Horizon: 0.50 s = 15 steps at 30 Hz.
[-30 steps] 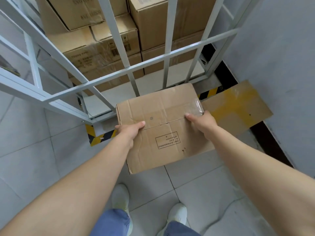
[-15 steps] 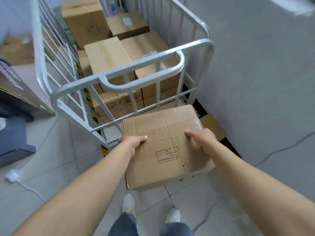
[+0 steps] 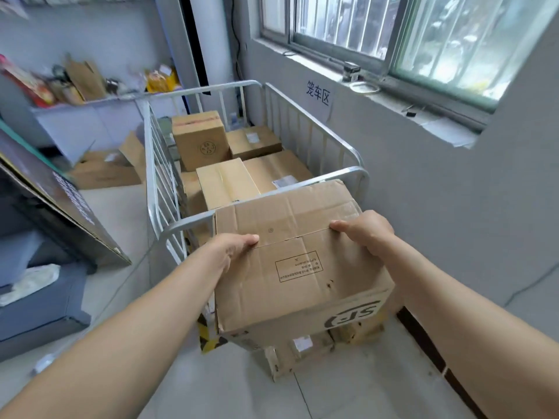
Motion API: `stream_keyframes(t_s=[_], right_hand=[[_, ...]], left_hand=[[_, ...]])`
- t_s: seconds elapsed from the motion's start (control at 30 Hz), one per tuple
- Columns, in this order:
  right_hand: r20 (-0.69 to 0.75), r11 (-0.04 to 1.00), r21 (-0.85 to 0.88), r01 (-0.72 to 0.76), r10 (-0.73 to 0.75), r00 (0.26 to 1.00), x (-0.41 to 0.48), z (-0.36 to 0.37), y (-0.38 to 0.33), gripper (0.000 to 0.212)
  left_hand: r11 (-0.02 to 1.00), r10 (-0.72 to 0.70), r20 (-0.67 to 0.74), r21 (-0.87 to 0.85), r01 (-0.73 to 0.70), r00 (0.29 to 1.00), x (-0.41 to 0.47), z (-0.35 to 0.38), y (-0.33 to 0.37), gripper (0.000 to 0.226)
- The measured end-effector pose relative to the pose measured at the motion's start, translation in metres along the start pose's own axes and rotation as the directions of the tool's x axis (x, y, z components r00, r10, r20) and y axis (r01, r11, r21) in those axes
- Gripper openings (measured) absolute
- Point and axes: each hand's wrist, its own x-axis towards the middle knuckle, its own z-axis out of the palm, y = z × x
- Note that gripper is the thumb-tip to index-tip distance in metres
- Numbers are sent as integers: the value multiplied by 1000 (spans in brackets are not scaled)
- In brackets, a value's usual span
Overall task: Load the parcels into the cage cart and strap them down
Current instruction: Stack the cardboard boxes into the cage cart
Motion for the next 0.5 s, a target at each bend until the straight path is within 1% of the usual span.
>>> stream_keyframes(t_s=[0.07, 0.17, 0.27, 0.33, 0.4, 0.5], right_hand=[[-35, 999, 8, 40, -39, 999, -6, -10, -27, 51], [-88, 994, 25, 106, -104, 991, -13, -19, -73, 48], [-136, 985, 41, 167, -160, 978, -21, -16, -129, 47], [-159, 977, 71, 203, -190, 969, -27, -7, -167, 46], [-177, 965, 96, 244, -225, 958, -30, 8, -204, 45], [-198, 946, 145, 290, -260, 945, -27, 36, -256, 42]], left_hand=[[999, 35, -47, -26, -36, 998, 1, -19, 12, 52], [988, 115, -53, -98, -120, 992, 3, -55, 32, 39], [977, 156, -68, -134, -164, 985, 10, -100, 52, 36], [963, 199, -118, -161, -217, 973, 22, -136, 65, 38], [953, 232, -151, -164, -256, 961, 40, -173, 76, 45], [929, 295, -212, -166, -331, 932, 62, -225, 93, 37]])
